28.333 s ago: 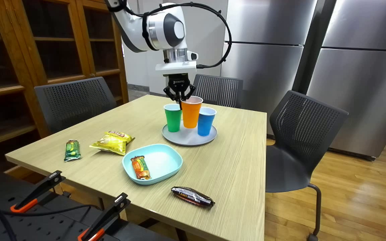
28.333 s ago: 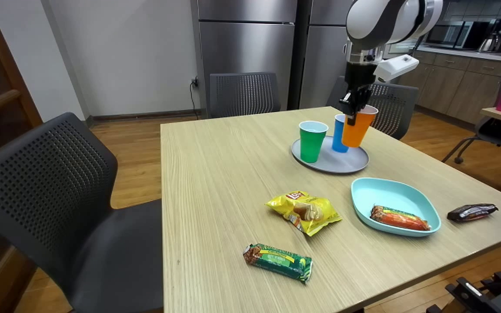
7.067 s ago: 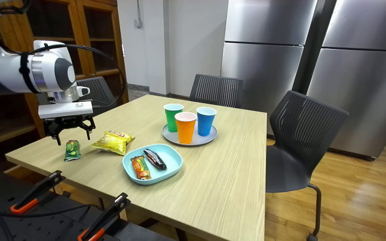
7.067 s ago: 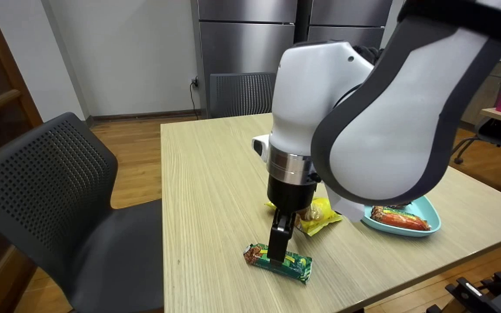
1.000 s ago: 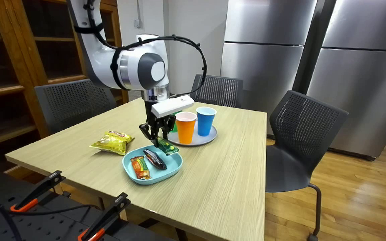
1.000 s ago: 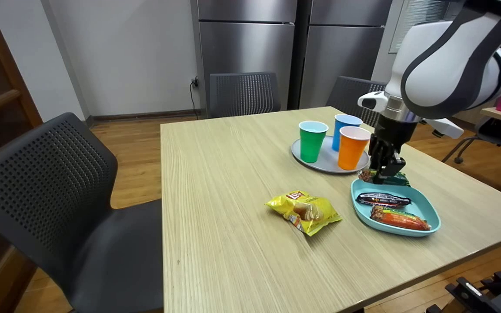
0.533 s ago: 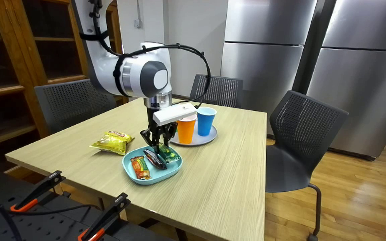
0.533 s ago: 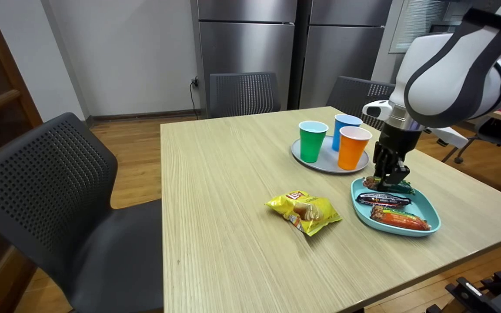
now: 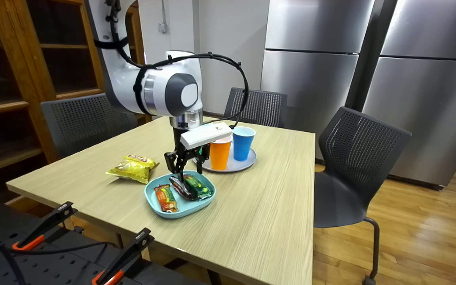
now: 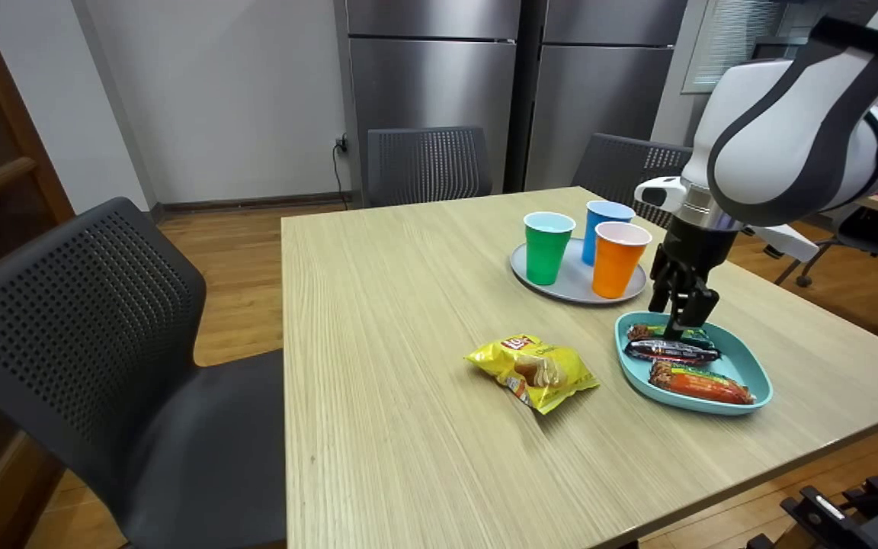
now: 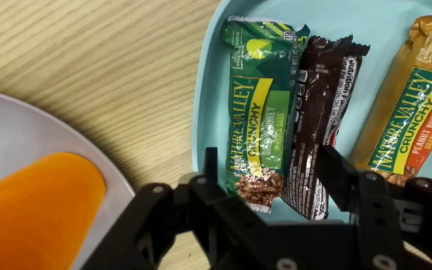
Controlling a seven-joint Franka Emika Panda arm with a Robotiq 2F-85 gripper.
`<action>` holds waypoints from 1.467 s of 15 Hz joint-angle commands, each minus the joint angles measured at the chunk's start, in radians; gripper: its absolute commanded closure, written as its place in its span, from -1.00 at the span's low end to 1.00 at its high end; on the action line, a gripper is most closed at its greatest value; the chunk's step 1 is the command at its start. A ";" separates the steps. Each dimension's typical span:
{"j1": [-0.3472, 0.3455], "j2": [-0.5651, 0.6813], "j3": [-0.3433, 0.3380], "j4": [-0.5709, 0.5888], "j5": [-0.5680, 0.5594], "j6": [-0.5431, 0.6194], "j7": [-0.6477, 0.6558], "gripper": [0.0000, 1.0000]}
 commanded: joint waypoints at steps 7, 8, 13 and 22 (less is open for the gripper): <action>-0.044 -0.099 0.088 -0.137 0.062 0.134 0.057 -1.00; -0.055 -0.114 0.109 -0.151 0.084 0.125 0.081 -1.00; -0.058 -0.183 0.139 -0.199 0.183 0.092 0.225 -1.00; 0.040 -0.350 0.057 -0.308 0.199 -0.015 0.437 -1.00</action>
